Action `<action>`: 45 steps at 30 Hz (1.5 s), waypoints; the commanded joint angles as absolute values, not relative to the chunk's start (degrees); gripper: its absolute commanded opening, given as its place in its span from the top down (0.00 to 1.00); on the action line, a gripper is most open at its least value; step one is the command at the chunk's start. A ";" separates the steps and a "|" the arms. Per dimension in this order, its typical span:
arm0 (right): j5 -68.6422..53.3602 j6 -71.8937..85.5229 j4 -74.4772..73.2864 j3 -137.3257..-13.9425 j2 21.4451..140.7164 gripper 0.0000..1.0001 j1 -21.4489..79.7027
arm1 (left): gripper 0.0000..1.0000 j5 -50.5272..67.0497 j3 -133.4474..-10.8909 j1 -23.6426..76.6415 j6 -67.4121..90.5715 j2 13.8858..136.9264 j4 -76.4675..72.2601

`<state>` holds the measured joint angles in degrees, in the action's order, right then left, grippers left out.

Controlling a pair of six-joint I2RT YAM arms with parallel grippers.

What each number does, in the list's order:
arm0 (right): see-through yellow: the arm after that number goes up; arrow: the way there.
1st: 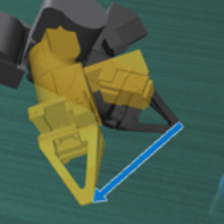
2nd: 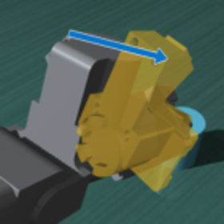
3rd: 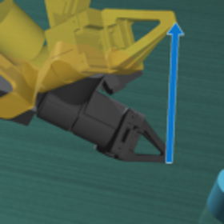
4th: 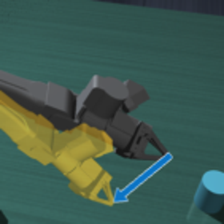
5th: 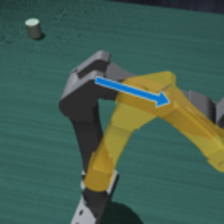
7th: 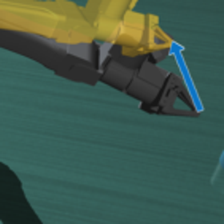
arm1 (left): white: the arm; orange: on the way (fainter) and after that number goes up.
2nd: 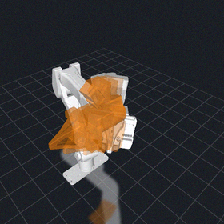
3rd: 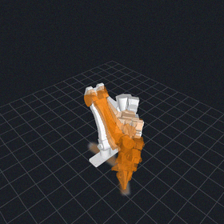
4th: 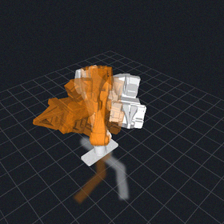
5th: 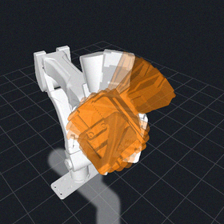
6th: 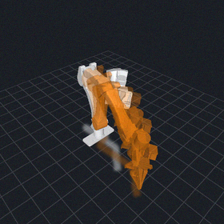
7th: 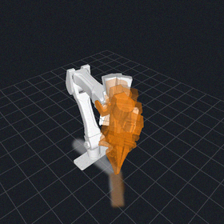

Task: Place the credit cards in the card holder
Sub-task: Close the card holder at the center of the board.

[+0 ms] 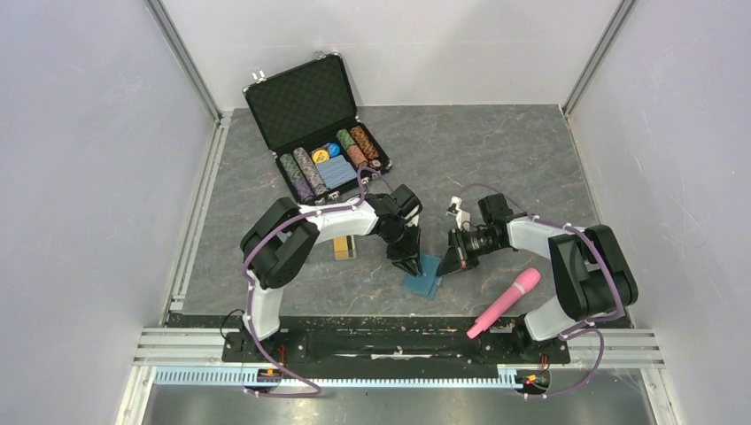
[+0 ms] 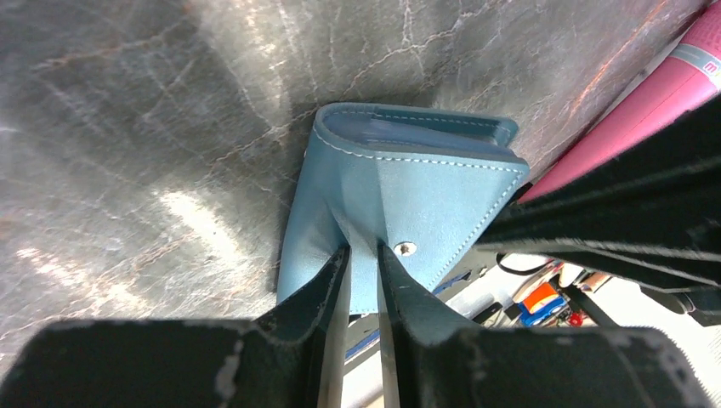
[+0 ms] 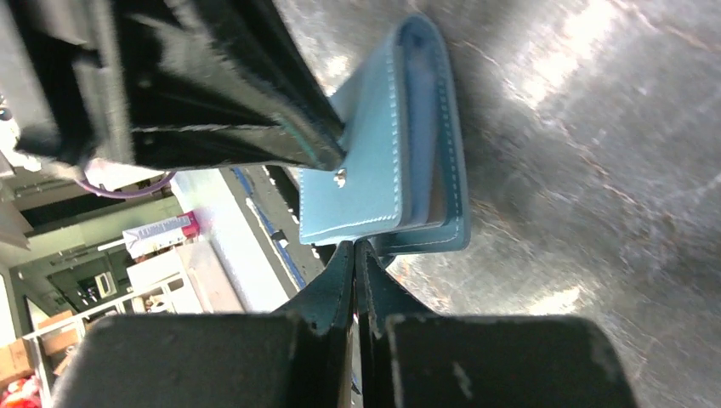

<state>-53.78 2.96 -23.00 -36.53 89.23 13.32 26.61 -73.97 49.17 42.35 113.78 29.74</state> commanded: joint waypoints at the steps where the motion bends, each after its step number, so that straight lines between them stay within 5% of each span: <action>1: -63.42 1.17 -21.67 -40.32 85.39 1.00 14.50 | 0.74 17.57 -72.33 48.08 39.11 115.36 32.70; 22: -62.31 -3.58 -26.49 -38.78 82.36 1.00 16.26 | 0.74 16.83 -72.94 46.84 36.42 114.61 34.32; 32: -61.09 -3.95 -27.51 -37.91 86.10 0.62 16.42 | 0.73 17.65 -72.95 47.19 36.14 113.93 34.26; 45: -52.50 -6.83 -33.74 -37.70 91.53 0.55 20.42 | 0.73 18.87 -73.12 47.20 36.04 113.25 33.62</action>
<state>-55.72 -5.10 -31.42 -37.60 90.94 18.81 21.61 -73.38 47.00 40.36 113.78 31.59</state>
